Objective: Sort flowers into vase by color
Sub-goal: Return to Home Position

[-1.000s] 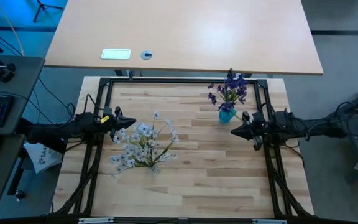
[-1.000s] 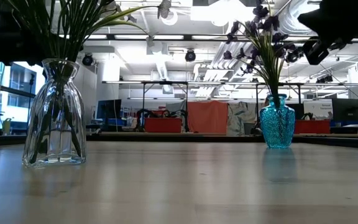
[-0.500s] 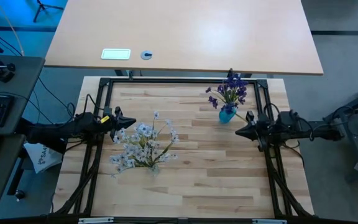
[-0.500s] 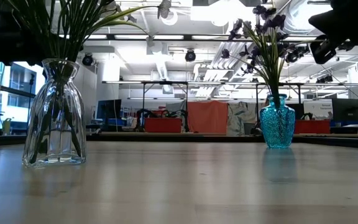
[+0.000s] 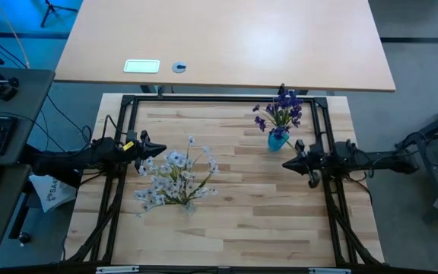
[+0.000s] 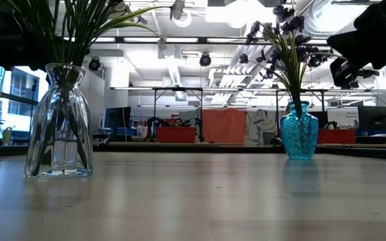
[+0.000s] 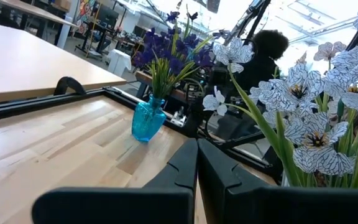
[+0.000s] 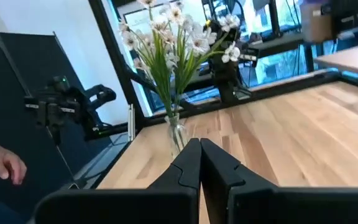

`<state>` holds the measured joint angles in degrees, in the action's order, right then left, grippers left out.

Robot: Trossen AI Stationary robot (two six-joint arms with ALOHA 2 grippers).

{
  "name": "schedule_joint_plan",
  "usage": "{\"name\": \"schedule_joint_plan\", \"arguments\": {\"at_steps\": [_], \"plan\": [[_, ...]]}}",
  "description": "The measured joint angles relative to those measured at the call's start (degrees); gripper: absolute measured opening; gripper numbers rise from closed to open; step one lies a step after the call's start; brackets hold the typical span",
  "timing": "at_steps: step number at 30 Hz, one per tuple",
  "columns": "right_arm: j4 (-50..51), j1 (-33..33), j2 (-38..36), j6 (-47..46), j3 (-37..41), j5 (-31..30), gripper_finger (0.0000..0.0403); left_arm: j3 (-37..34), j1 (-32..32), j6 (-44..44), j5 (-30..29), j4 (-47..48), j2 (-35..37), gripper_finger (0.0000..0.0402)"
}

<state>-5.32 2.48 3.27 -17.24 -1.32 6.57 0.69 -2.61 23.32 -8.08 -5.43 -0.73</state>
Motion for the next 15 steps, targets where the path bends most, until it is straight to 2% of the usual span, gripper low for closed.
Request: {"name": "schedule_joint_plan", "arguments": {"at_steps": [4, 7, 9, 15], "plan": [[0.1, 0.02, -1.26, 3.0, 0.35, -0.31, 0.0, 0.0, 0.02, 0.17, 0.0, 0.0, 0.0, 0.0], [5.28, 0.02, -1.0, 7.09, 0.44, -3.69, 0.0, 0.0, 0.02, -0.01, 0.02, 0.02, 0.0, 0.0], [5.23, 0.02, -0.19, 9.24, 0.39, -5.53, 0.0, 0.0, 0.02, 0.17, -0.02, 0.0, 0.0, 0.0], [5.55, 0.02, -0.11, 10.21, 0.37, -6.65, 0.0, 0.0, 0.02, 0.17, 0.0, 0.02, 0.0, 0.0]]}}
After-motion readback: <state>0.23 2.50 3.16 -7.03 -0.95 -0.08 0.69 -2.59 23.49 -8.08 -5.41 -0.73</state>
